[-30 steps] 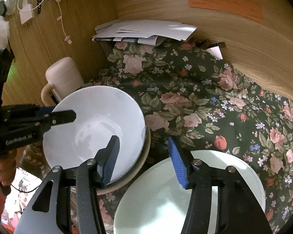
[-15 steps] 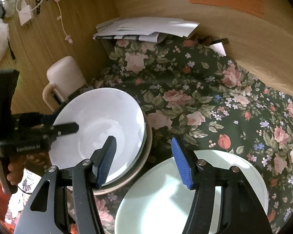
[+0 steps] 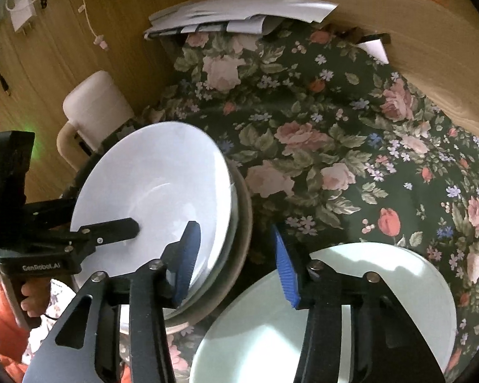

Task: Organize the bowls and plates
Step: 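Lower the white spotted bowl into the mint green bowl and hold it seated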

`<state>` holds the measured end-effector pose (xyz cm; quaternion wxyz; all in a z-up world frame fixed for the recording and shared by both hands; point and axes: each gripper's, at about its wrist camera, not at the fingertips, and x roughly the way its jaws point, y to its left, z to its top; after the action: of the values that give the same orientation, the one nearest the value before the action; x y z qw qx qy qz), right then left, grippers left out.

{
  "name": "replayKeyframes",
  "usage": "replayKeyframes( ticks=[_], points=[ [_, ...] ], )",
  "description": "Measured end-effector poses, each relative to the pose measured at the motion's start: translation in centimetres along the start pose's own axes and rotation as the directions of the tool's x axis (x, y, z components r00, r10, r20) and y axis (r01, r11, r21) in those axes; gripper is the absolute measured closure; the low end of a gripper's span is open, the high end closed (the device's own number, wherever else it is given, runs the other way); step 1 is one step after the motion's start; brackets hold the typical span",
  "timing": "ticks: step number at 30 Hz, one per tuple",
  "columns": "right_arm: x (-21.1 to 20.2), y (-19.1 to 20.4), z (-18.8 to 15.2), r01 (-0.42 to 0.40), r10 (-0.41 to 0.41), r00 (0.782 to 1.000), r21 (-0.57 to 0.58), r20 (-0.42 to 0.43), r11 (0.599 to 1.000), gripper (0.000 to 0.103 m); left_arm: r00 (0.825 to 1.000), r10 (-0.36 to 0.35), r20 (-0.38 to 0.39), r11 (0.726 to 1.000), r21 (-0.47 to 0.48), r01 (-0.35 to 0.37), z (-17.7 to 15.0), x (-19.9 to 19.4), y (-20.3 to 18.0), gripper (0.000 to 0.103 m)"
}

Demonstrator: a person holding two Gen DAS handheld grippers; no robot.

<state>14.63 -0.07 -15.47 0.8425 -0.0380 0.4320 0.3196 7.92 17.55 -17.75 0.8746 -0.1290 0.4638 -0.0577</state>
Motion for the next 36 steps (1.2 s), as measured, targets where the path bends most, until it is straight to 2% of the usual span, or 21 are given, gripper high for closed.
replayKeyframes(
  ticks=[6,8,12,21,36],
  points=[
    [1.5,0.9,-0.3,-0.015,0.014,0.998,-0.016,-0.068,1.0,0.069,0.999,-0.034,0.005,0.999,-0.024,0.034,-0.4,0.0,0.0,0.051],
    [1.6,1.3,-0.3,0.011,-0.013,0.998,-0.03,-0.054,0.999,0.068,0.999,-0.042,0.009,0.999,-0.034,0.043,-0.5,0.0,0.1,0.052],
    [1.3,1.2,-0.4,0.028,-0.029,0.999,-0.029,-0.036,0.999,0.069,0.999,-0.034,0.028,0.999,-0.014,0.034,-0.6,-0.1,-0.5,0.062],
    [1.2,1.0,-0.4,0.037,-0.037,0.999,-0.003,-0.023,0.999,0.071,0.998,0.037,0.051,0.999,-0.024,-0.036,-0.5,-0.2,-1.3,0.061],
    [0.0,0.9,-0.5,0.008,-0.009,0.999,0.027,0.036,1.0,0.075,0.995,0.072,0.068,0.996,-0.061,-0.068,-0.3,-1.1,-1.8,0.061]
  ],
)
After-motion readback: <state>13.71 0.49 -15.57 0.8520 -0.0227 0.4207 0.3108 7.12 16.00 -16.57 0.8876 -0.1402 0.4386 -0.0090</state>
